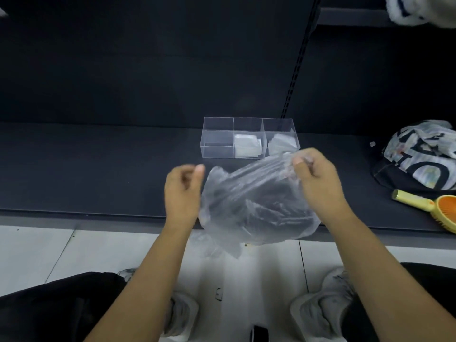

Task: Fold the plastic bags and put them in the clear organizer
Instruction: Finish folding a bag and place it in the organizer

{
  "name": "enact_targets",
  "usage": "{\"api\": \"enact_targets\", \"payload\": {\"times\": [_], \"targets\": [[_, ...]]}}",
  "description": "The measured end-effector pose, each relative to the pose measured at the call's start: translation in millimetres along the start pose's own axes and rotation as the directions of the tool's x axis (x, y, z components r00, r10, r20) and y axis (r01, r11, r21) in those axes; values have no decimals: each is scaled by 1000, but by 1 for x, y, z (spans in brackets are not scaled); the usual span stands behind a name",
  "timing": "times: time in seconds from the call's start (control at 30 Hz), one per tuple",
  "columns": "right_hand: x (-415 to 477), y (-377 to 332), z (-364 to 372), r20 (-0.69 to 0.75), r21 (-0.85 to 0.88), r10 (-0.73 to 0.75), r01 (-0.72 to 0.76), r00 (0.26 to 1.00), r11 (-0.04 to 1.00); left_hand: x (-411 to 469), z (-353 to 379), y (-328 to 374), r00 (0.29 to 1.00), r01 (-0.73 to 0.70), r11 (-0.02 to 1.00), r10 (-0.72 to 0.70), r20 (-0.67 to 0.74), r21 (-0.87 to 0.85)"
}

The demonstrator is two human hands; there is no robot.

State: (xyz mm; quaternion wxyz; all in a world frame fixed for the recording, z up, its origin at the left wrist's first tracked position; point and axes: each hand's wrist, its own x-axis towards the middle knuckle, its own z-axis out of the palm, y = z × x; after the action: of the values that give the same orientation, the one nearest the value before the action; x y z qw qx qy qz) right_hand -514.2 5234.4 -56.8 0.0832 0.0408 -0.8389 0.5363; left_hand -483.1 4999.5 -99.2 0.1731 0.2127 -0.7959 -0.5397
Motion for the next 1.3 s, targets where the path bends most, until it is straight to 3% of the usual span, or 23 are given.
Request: {"api": "enact_targets", "payload": {"times": [0.03, 0.1, 0.17, 0.2, 0.4, 0.5, 0.57, 0.63, 0.7, 0.73, 0.8, 0.9, 1.07, 1.17, 1.23, 1.3], "targets": [[1, -5, 3, 111, -21, -38, 41, 993, 999, 1, 3, 10, 980, -140, 989, 131, 152, 50], [2, -15, 12, 296, -1, -88, 92, 951, 996, 5, 12, 35, 834, -353, 929, 259, 486, 111], [5, -21, 17, 355, 62, -104, 88, 929, 994, 8, 19, 57, 694, -396, 917, 263, 670, 51], [8, -23, 16, 349, 88, -104, 77, 931, 993, 11, 21, 64, 677, -330, 944, 243, 695, -9], [24, 2, -7, 281, 68, 95, -119, 955, 991, 35, 15, 53, 835, 4, 984, 94, 543, -176], [25, 26, -20, 225, 120, 190, -221, 956, 968, 40, 9, 34, 873, 150, 963, -24, 488, -222], [20, 36, -22, 360, 283, 208, -319, 909, 904, 40, 6, 21, 871, 221, 948, -86, 485, -228], [13, 41, -18, 554, 416, 156, -434, 818, 799, 40, 5, 12, 874, 269, 932, -129, 468, -245], [7, 41, -5, 656, 389, 94, -443, 749, 808, 41, 4, 6, 878, 305, 911, -156, 452, -278], [4, 40, 4, 666, 324, 94, -401, 740, 857, 40, 4, 5, 877, 327, 900, -175, 447, -289], [1, 42, 21, 592, 214, 153, -337, 791, 917, 40, 4, 3, 874, 373, 876, -221, 433, -305], [1, 47, 32, 493, 273, 202, -371, 846, 888, 41, 1, -1, 869, 420, 850, -274, 413, -319], [10, 57, 10, 549, 318, 167, -389, 819, 865, 53, -6, -12, 895, 401, 873, -309, 321, -279], [18, 58, -8, 574, 402, 166, -453, 802, 796, 63, -8, -19, 916, 364, 913, -317, 244, -182], [21, 54, -12, 589, 411, 136, -441, 796, 798, 67, -6, -20, 905, 343, 933, -297, 304, -109], [23, 47, -12, 601, 389, 118, -418, 791, 821, 65, -2, -15, 797, 368, 929, -330, 506, 26]]}}
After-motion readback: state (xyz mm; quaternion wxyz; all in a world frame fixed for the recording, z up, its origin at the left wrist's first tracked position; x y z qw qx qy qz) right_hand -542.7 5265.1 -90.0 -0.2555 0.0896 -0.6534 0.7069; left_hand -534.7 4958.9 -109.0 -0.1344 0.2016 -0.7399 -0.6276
